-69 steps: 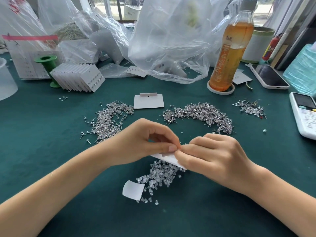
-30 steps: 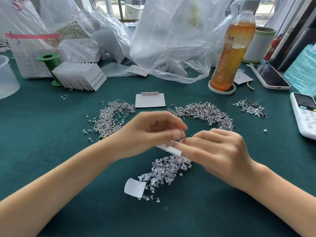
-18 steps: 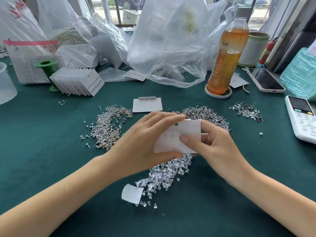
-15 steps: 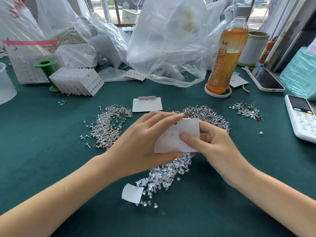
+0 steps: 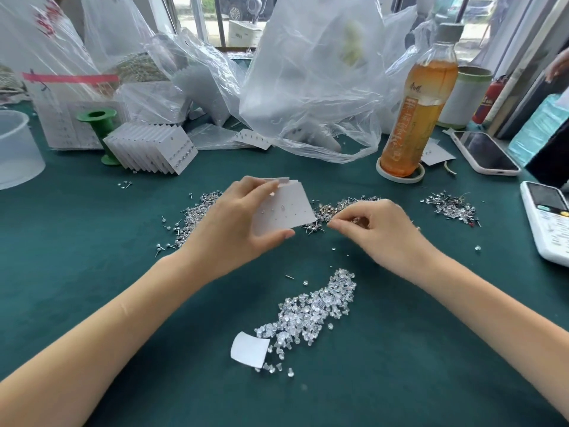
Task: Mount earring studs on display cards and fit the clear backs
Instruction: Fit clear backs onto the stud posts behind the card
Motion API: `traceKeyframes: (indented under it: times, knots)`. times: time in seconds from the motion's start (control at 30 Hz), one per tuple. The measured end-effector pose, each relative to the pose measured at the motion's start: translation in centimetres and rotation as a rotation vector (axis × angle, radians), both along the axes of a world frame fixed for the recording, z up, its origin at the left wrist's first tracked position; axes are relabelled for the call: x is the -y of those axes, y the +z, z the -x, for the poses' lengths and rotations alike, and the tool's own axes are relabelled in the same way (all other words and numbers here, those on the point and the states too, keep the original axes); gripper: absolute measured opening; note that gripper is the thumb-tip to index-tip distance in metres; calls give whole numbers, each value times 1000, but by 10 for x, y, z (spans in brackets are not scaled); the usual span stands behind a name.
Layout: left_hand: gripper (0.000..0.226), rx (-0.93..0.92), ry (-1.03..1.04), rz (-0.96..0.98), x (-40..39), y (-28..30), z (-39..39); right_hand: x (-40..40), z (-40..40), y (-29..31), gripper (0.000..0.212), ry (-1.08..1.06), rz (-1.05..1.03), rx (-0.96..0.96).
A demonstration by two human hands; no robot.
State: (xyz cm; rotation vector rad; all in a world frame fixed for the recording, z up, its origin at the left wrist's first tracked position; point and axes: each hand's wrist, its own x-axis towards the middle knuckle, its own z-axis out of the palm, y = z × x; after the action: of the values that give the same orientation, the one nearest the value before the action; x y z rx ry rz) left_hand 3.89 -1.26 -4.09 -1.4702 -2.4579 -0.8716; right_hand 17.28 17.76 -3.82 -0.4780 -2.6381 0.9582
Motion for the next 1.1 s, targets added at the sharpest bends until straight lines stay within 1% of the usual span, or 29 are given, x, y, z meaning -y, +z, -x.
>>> traceKeyframes:
  times: [0.1, 0.3, 0.47, 0.57, 0.63, 0.77, 0.9, 1.1]
  knots:
    - [76, -11, 41, 18, 1, -1, 4, 3, 10, 1, 5, 7, -203, 137]
    - [75, -20, 48, 41, 2, -1, 6, 10, 21, 2, 10, -66, -344, 168]
    - [73, -24, 33, 38, 3, 0, 7, 11, 22, 5, 9, -67, -288, 145]
    - [75, -6, 40, 29, 4, 4, 11, 17, 22, 9, 11, -57, -266, 45]
    - [76, 19, 53, 5, 7, 9, 15, 25, 25, 13, 10, -14, -234, 12]
    - [77, 56, 85, -10, 15, 14, 25, 48, 39, 17, 7, 144, -187, 87]
    - [78, 93, 107, -3, 35, 11, 34, 73, 54, 14, 13, 300, -202, 165]
    - [77, 112, 126, -22, 64, 4, 39, 89, 70, 9, 14, 305, -222, 165]
